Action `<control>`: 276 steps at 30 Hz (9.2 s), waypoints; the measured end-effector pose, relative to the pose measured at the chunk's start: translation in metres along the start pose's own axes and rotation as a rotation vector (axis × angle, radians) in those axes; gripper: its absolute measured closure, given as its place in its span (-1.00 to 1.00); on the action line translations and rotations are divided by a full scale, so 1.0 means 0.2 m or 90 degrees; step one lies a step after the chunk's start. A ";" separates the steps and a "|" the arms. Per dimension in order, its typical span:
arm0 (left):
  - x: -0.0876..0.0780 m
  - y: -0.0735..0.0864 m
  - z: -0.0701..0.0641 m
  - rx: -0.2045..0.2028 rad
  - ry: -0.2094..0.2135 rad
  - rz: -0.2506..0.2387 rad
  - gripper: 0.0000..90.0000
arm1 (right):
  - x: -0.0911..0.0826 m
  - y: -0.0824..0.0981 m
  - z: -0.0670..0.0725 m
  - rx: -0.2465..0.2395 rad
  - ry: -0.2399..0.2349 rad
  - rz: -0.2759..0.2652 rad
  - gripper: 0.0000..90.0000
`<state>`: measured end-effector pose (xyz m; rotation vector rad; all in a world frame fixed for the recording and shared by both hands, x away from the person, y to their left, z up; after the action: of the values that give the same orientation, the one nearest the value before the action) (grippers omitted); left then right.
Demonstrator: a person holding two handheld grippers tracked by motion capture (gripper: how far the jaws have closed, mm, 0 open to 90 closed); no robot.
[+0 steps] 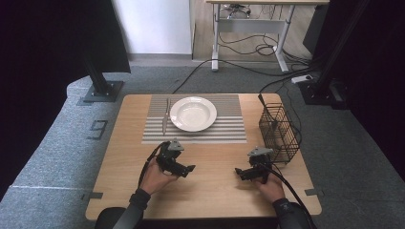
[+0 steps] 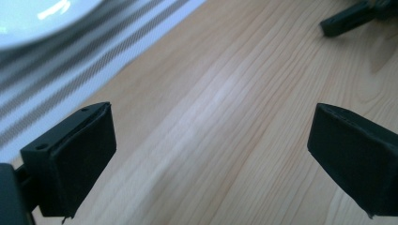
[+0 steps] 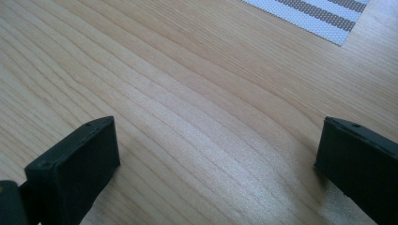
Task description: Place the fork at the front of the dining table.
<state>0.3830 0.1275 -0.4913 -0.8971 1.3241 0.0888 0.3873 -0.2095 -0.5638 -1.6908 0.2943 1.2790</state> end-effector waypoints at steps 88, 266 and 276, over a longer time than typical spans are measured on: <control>0.29 -1.44 -0.49 0.223 0.123 0.029 0.52 | 0.00 0.00 0.00 -0.010 -0.003 -0.001 -1.00; 0.03 0.24 -0.06 -0.031 -0.026 -0.104 -1.00 | -0.36 -0.51 -0.01 -0.115 -0.050 -0.075 0.86; 0.14 0.32 -0.08 -0.029 -0.045 -0.044 -1.00 | -0.33 -0.63 -0.05 -0.099 -0.019 -0.062 0.87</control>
<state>0.3429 0.1495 -0.5474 -0.9691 1.2291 0.0961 0.4502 -0.1755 -0.4396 -1.7931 0.0951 1.2811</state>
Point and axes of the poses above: each handheld gripper's, and its own axes: x roughly forward along the jaws, y roughly out of its underside, z roughly to its left, the point moved 1 cm from there along x, roughly forward along the jaws, and after that the axes turned 13 degrees about z, right-handed, at the moved point
